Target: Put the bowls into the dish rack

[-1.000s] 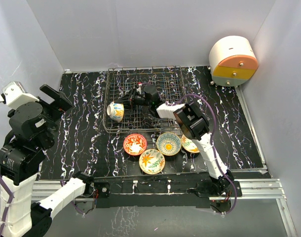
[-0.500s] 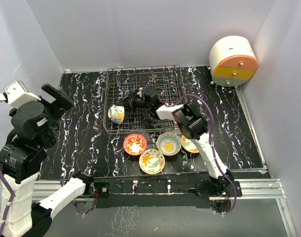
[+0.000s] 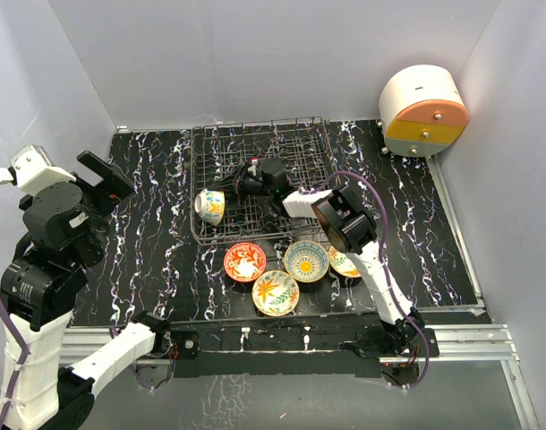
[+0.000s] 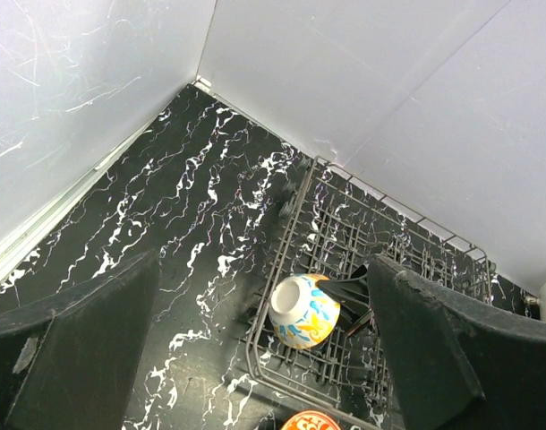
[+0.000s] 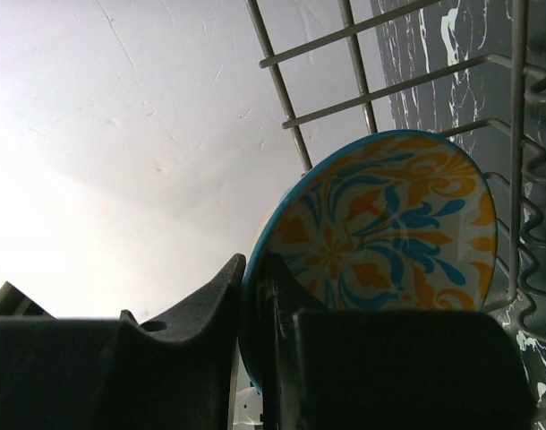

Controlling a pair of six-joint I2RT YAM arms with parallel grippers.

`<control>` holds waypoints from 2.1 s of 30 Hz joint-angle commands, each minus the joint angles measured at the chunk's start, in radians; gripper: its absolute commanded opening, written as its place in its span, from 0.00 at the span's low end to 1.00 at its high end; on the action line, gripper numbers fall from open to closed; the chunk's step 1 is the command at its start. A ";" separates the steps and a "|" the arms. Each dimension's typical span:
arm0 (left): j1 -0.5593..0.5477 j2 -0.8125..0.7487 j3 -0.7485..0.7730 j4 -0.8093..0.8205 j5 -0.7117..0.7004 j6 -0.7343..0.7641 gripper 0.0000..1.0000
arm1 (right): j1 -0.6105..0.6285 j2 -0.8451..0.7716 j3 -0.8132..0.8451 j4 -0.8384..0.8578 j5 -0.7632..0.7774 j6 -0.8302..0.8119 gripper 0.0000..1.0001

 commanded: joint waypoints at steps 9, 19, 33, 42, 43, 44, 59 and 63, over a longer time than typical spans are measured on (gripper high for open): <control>-0.005 -0.005 -0.014 0.006 -0.020 -0.010 0.97 | 0.007 -0.072 -0.098 -0.060 -0.067 -0.074 0.25; -0.006 -0.001 -0.013 0.013 -0.020 -0.004 0.97 | -0.031 -0.116 -0.026 -0.365 0.006 -0.307 0.48; -0.005 0.005 -0.020 0.034 -0.019 0.016 0.97 | -0.083 -0.090 0.246 -0.938 0.158 -0.751 0.63; -0.005 0.010 -0.028 0.051 -0.013 0.033 0.97 | -0.077 -0.073 0.361 -1.184 0.252 -0.971 0.65; -0.005 0.011 -0.030 0.051 -0.012 0.033 0.97 | -0.075 -0.069 0.378 -1.210 0.261 -0.991 0.65; -0.005 0.011 -0.031 0.051 -0.010 0.033 0.97 | -0.071 -0.066 0.391 -1.229 0.271 -1.015 0.65; -0.005 0.010 -0.038 0.045 -0.004 0.027 0.97 | -0.050 -0.109 0.294 -1.123 0.215 -1.075 0.55; -0.006 0.013 -0.029 0.040 -0.006 0.027 0.97 | -0.053 -0.132 0.234 -0.953 0.129 -0.984 0.30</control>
